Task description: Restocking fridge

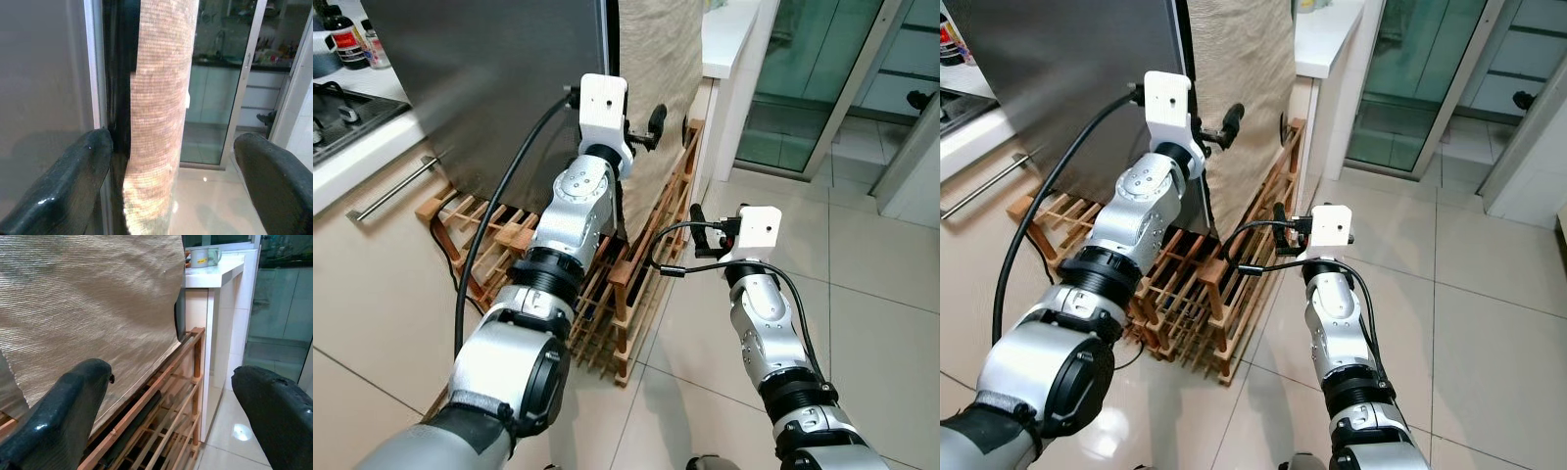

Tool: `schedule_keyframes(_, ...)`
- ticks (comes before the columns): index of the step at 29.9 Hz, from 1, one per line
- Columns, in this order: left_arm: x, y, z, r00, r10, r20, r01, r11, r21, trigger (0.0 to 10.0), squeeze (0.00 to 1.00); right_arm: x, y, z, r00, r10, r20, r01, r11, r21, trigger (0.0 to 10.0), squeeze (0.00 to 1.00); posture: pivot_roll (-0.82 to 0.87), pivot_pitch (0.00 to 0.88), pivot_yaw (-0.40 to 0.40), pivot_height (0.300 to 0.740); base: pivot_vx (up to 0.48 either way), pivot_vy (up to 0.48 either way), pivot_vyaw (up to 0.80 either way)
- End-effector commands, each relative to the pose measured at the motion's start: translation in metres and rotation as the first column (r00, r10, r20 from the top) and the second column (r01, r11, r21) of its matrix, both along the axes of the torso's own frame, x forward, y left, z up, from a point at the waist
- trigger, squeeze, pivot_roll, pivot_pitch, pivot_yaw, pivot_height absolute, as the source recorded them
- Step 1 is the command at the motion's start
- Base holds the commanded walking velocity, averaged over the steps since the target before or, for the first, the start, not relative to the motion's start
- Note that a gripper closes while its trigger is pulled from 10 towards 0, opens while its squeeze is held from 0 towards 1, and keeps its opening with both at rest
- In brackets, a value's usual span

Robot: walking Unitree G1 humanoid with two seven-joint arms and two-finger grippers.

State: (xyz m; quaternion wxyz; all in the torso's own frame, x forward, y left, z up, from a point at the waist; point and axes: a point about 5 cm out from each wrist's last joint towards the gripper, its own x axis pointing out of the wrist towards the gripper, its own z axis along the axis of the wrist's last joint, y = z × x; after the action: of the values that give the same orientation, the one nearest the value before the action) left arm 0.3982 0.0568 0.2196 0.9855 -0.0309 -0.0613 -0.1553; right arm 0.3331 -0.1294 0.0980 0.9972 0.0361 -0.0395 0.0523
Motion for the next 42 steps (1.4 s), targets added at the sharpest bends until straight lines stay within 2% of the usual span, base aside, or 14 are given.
schedule_keyframes(1, 0.001, -0.005, -0.003, 1.0, -0.023, -0.02, 0.023, 1.0, 0.005, 10.0, 0.0, -0.002, 0.0, 0.001, 1.0, -0.007, 0.006, 0.007, 1.0, 0.006, 10.0, 0.0, -0.17, 0.0, 0.093, 0.74, 0.0, 0.0, 0.0)
schedule_keyframes(6, 0.001, -0.012, -0.009, 0.998, -0.04, -0.047, 0.041, 0.999, 0.015, 10.0, 0.0, -0.004, 0.002, 0.004, 1.0, 0.001, 0.021, -0.001, 1.0, 0.012, 10.0, 0.0, -0.18, 0.0, 0.098, 0.74, 0.0, 0.0, 0.0)
schedule_keyframes(7, 0.002, -0.017, -0.014, 0.995, -0.054, -0.089, 0.054, 0.999, -0.011, 10.0, 0.0, -0.006, 0.005, 0.009, 0.999, 0.025, 0.039, -0.025, 1.0, 0.005, 10.0, 0.0, -0.19, 0.0, 0.107, 0.74, 0.0, 0.0, 0.0)
schedule_keyframes(11, 0.001, -0.026, -0.015, 0.989, -0.091, -0.117, 0.086, 0.995, -0.049, 10.0, 0.0, -0.009, 0.007, 0.013, 0.997, 0.053, 0.05, -0.053, 0.999, 0.006, 10.0, 0.0, -0.21, 0.0, 0.117, 0.74, 0.0, 0.0, 0.0)
schedule_keyframes(12, -0.001, -0.036, -0.011, 0.984, -0.141, -0.11, 0.132, 0.988, -0.086, 10.0, 0.0, -0.011, 0.009, 0.015, 0.995, 0.085, 0.049, -0.086, 0.996, 0.018, 10.0, 0.0, -0.22, 0.0, 0.118, 0.74, 0.0, 0.0, 0.0)
schedule_keyframes(17, -0.005, -0.057, -0.003, 0.968, -0.235, -0.084, 0.224, 0.967, -0.123, 10.0, 0.0, -0.019, 0.011, 0.02, 0.991, 0.129, 0.045, -0.131, 0.99, 0.042, 10.0, 0.0, -0.24, 0.0, 0.128, 0.74, 0.0, 0.0, 0.0)
schedule_keyframes(28, -0.017, -0.093, 0.011, 0.94, -0.338, -0.043, 0.334, 0.94, -0.073, 10.0, 0.0, -0.036, 0.012, 0.018, 0.986, 0.164, 0.007, -0.164, 0.985, 0.049, 10.0, 0.0, -0.29, 0.0, 0.151, 0.74, 0.0, 0.0, 0.0)
schedule_keyframes(30, -0.022, -0.106, 0.014, 0.925, -0.379, -0.041, 0.375, 0.923, -0.082, 10.0, 0.0, -0.041, 0.012, 0.016, 0.986, 0.167, -0.007, -0.166, 0.985, 0.049, 10.0, 0.0, -0.3, 0.0, 0.164, 0.74, 0.0, 0.0, 0.0)
schedule_keyframes(34, -0.039, -0.137, 0.025, 0.871, -0.491, -0.013, 0.486, 0.866, -0.121, 10.0, 0.0, -0.05, 0.01, 0.013, 0.986, 0.162, -0.032, -0.16, 0.986, 0.053, 10.0, 0.0, -0.32, 0.0, 0.181, 0.74, 0.0, 0.0, 0.0)
schedule_keyframes(35, -0.058, -0.167, 0.034, 0.813, -0.582, 0.012, 0.576, 0.802, -0.159, 10.0, 0.0, -0.054, 0.008, 0.009, 0.988, 0.149, -0.052, -0.145, 0.987, 0.062, 10.0, 0.0, -0.32, 0.0, 0.186, 0.74, 0.0, 0.0, 0.0)
schedule_keyframes(37, -0.079, -0.191, 0.04, 0.74, -0.671, 0.045, 0.668, 0.724, -0.173, 10.0, 0.0, -0.059, 0.007, 0.007, 0.99, 0.127, -0.067, -0.122, 0.989, 0.079, 10.0, 0.0, -0.34, 0.0, 0.197, 0.74, 0.0, 0.0, 0.0)
schedule_keyframes(38, -0.079, -0.191, 0.04, 0.74, -0.671, 0.045, 0.668, 0.724, -0.173, 10.0, 0.0, -0.059, 0.007, 0.007, 0.99, 0.127, -0.067, -0.122, 0.989, 0.079, 10.0, 0.0, -0.34, 0.0, 0.197, 0.74, 0.0, 0.0, 0.0)
schedule_keyframes(40, -0.104, -0.216, 0.049, 0.637, -0.765, 0.089, 0.762, 0.609, -0.218, 10.0, 0.0, -0.068, 0.008, 0.001, 0.986, 0.134, -0.1, -0.124, 0.988, 0.095, 10.0, 0.0, -0.36, 0.0, 0.21, 0.74, 0.0, 0.0, 0.0)
schedule_keyframes(42, -0.119, -0.228, 0.056, 0.561, -0.817, 0.131, 0.817, 0.521, -0.248, 10.0, 0.0, -0.075, 0.01, -0.004, 0.978, 0.167, -0.124, -0.158, 0.984, 0.076, 10.0, 0.0, -0.37, 0.0, 0.215, 0.74, 0.0, 0.0, 0.0)
